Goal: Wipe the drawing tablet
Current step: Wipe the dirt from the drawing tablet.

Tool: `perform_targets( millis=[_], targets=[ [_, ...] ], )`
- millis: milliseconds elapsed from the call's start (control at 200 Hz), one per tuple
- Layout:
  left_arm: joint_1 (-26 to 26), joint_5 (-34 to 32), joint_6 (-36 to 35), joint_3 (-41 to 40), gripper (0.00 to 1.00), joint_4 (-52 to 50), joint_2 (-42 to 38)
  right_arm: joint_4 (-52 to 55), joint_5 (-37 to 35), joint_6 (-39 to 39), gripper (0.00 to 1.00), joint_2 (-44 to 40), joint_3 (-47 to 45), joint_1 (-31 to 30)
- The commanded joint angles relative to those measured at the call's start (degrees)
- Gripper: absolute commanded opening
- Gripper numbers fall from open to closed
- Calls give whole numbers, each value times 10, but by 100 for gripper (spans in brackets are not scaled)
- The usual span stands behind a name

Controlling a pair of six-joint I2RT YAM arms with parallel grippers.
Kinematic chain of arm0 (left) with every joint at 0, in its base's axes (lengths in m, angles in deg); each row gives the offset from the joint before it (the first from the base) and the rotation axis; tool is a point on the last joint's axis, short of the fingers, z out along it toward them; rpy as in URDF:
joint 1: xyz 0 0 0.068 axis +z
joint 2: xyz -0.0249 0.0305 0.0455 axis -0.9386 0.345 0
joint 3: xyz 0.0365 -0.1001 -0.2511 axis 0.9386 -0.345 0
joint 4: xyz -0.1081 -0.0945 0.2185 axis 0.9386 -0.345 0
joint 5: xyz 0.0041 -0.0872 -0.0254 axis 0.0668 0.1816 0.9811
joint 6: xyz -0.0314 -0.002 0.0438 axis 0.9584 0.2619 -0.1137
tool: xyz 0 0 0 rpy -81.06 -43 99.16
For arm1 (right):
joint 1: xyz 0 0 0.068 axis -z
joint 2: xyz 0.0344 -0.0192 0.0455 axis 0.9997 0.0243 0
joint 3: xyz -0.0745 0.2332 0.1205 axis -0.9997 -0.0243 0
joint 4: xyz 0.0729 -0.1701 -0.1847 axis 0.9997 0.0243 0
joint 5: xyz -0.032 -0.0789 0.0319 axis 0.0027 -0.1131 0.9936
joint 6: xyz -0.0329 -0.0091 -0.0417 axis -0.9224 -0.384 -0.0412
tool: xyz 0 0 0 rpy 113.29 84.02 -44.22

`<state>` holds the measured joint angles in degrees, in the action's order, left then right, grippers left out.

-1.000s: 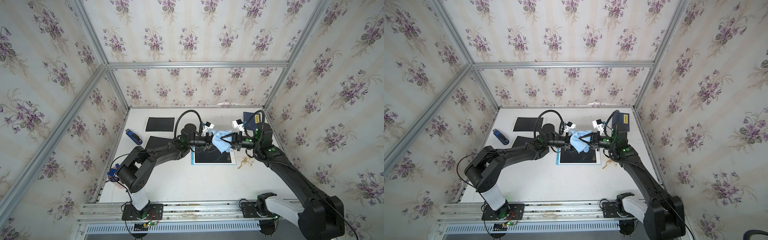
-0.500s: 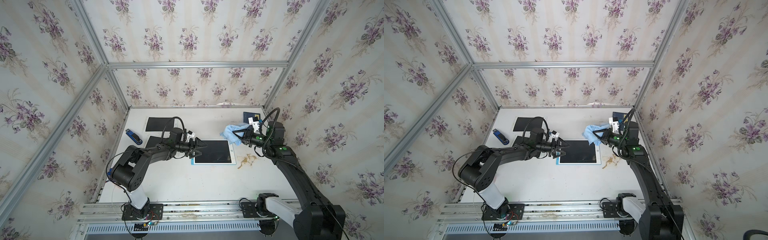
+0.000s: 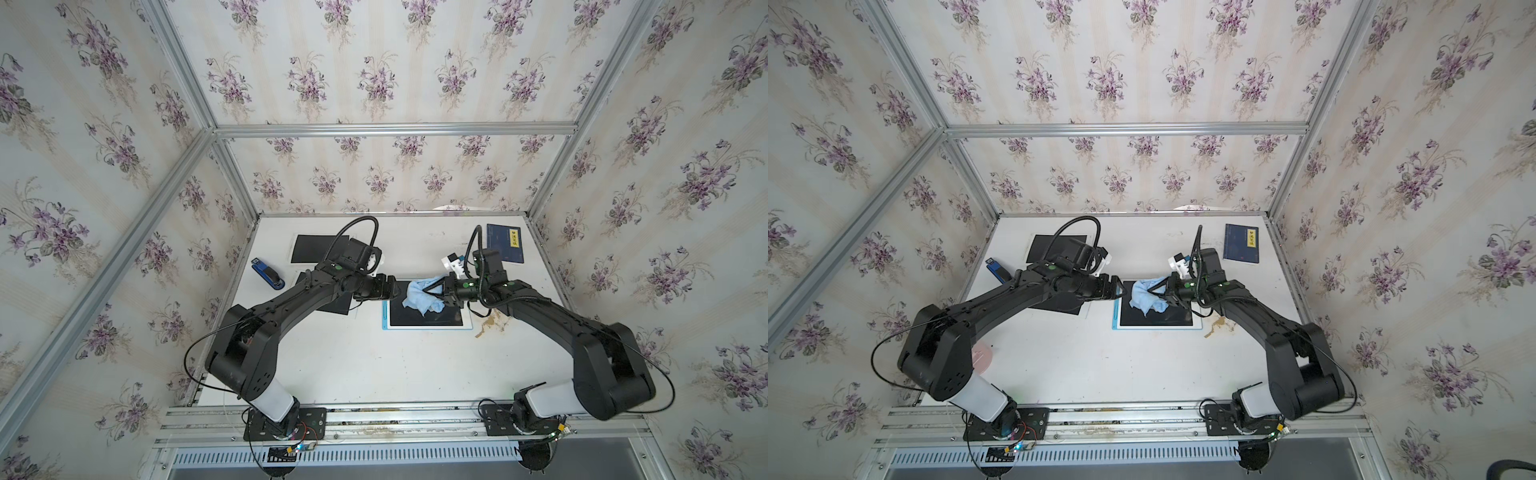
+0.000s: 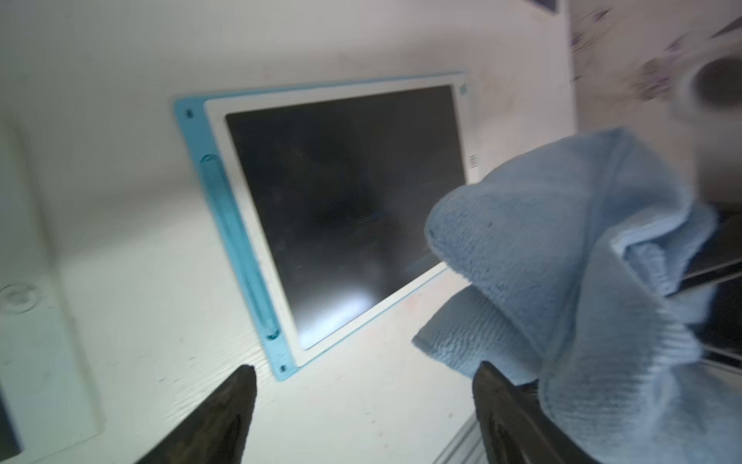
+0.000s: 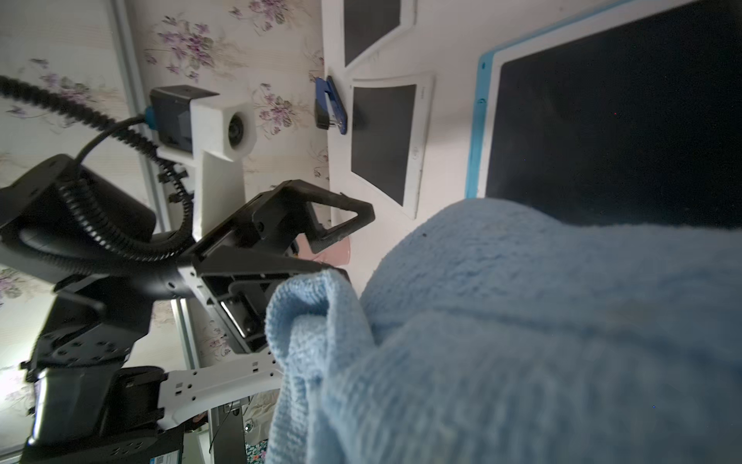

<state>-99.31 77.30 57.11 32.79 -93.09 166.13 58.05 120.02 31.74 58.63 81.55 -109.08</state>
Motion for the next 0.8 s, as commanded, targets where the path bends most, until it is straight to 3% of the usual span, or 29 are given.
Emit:
perform_targets(
  millis=[0, 185, 445, 794],
  targets=[
    [-24, -159, -84, 14, 85, -96, 34, -16, -36, -30, 0, 45, 12, -12],
    [-48, -214, -92, 52, 85, -101, 114, -16, -52, -43, 0, 108, 46, -27],
    [-76, -298, -109, 102, 85, -144, 177, 99, -147, -132, 0, 195, 76, -42],
    [-98, -352, -117, 114, 85, -168, 221, 218, -346, -179, 0, 121, 38, -40]
  ],
)
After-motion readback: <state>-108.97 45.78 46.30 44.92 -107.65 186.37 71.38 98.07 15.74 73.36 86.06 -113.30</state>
